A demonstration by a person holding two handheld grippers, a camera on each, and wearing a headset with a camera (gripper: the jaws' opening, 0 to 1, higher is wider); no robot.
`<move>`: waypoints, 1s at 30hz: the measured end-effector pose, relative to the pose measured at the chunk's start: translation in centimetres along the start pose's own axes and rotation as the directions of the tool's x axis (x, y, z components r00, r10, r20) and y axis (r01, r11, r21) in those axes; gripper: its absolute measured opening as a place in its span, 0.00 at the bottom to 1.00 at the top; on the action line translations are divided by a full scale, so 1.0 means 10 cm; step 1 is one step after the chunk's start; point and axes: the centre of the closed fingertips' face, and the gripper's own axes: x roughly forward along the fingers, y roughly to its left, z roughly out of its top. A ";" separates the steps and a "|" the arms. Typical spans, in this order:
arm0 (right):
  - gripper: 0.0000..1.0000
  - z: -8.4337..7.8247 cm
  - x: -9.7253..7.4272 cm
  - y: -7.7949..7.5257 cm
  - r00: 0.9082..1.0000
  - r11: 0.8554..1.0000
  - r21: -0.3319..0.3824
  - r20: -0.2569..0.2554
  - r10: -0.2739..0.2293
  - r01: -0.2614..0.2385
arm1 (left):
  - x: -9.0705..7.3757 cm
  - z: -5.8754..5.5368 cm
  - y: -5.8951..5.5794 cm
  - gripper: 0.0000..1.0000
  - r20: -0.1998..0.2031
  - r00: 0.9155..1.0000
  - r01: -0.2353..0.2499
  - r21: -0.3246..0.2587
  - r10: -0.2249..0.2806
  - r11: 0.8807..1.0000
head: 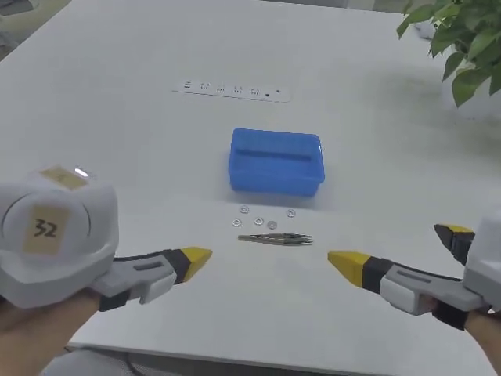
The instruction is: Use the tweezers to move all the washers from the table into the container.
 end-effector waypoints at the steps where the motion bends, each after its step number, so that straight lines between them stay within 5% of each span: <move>1: 0.99 0.00 0.01 0.00 1.000 1.000 0.000 0.000 -0.001 0.001 | 0.01 0.00 0.00 0.94 -0.002 1.000 0.002 -0.003 -0.003 1.000; 6: 0.99 -0.04 0.06 -0.03 1.000 1.000 0.006 -0.015 -0.003 0.003 | 0.08 -0.02 0.00 0.92 -0.014 1.000 0.023 -0.011 -0.023 1.000; 13: 0.99 -0.07 0.08 -0.03 0.999 1.000 0.003 -0.036 -0.002 0.002 | 0.25 -0.06 -0.14 0.76 -0.066 0.988 0.142 0.053 -0.138 0.989; 14: 0.99 -0.08 0.08 -0.04 0.999 1.000 0.001 -0.038 -0.004 0.004 | 0.29 -0.08 -0.20 0.70 -0.091 0.980 0.185 0.074 -0.179 0.980; 21: 0.99 -0.15 0.09 -0.11 0.997 1.000 0.002 -0.070 -0.014 0.014 | 0.57 -0.15 -0.31 0.43 -0.136 0.954 0.284 0.133 -0.266 0.950; 26: 0.99 -0.21 0.11 -0.15 0.995 1.000 0.003 -0.098 -0.017 0.017 | 0.78 -0.22 -0.45 0.24 -0.182 0.924 0.368 0.191 -0.335 0.910; 30: 0.99 -0.27 0.15 -0.17 0.993 1.000 0.015 -0.117 -0.015 0.017 | 1.00 -0.27 -0.52 0.15 -0.205 0.909 0.405 0.228 -0.363 0.885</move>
